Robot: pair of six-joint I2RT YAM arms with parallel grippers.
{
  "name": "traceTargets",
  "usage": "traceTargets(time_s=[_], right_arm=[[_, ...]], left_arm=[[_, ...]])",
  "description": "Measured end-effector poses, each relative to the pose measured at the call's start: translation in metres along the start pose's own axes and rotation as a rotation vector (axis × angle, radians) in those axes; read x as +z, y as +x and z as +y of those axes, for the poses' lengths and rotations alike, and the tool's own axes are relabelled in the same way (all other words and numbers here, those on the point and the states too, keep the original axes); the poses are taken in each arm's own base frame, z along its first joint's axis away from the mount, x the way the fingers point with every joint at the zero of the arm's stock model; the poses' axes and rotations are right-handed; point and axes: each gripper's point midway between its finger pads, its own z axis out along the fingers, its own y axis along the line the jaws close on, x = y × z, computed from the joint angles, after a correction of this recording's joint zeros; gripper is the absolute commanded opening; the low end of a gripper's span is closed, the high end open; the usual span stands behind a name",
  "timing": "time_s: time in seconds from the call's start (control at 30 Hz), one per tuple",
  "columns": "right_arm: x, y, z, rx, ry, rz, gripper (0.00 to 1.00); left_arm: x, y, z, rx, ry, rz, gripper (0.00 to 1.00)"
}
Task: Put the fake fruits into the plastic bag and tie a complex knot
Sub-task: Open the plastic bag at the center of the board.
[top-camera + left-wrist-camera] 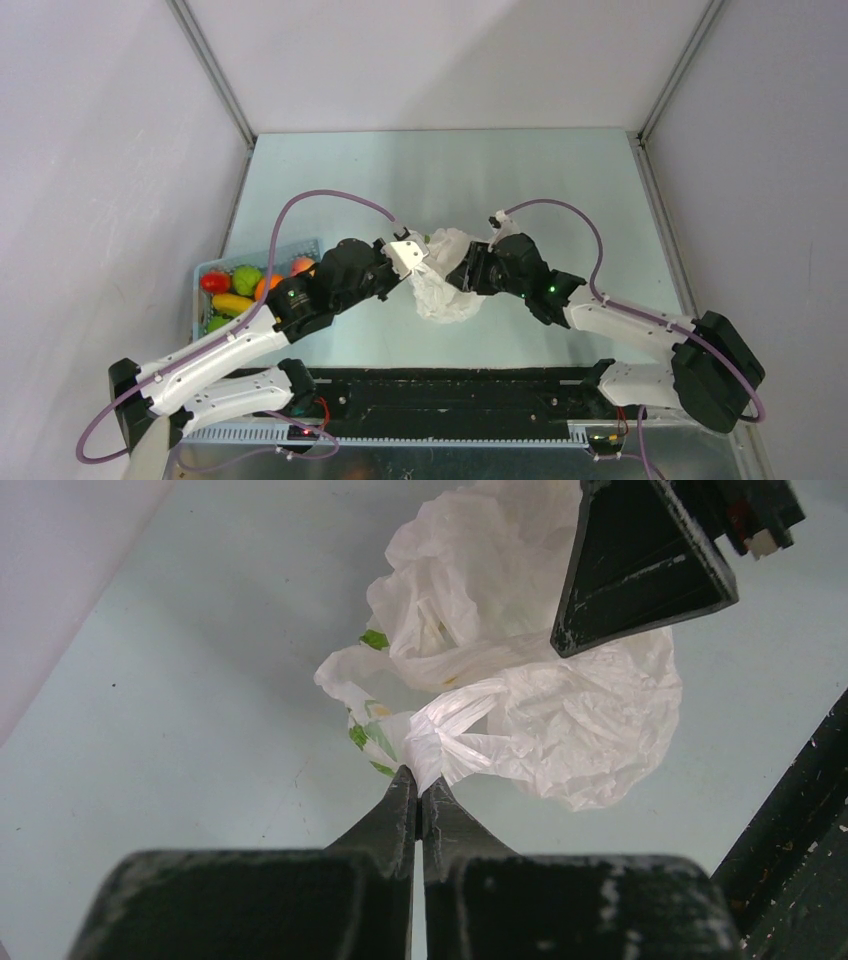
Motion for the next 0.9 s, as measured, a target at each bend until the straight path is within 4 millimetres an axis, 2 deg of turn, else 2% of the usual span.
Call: traceTargets(time_s=[0.3,0.63,0.7,0.77,0.9], right_arm=[[0.011,0.012,0.005,0.040,-0.029,0.044,0.49],[0.017,0.017,0.007,0.088,-0.033,0.060,0.39],[0.018,0.018,0.007,0.097,-0.033,0.065,0.34],[0.018,0.017,0.007,0.102,-0.035,0.064,0.20],[0.018,0.015,0.010,0.104,-0.047,0.052,0.01]], left_arm=[[0.000,0.000,0.000,0.000,0.000,-0.001,0.00],[-0.002,-0.002,0.005,0.003,-0.026,-0.011,0.00],[-0.004,-0.001,0.007,0.005,-0.038,-0.015,0.00],[-0.005,0.001,0.008,0.005,-0.049,-0.016,0.00],[-0.007,0.001,0.011,0.005,-0.069,-0.023,0.00]])
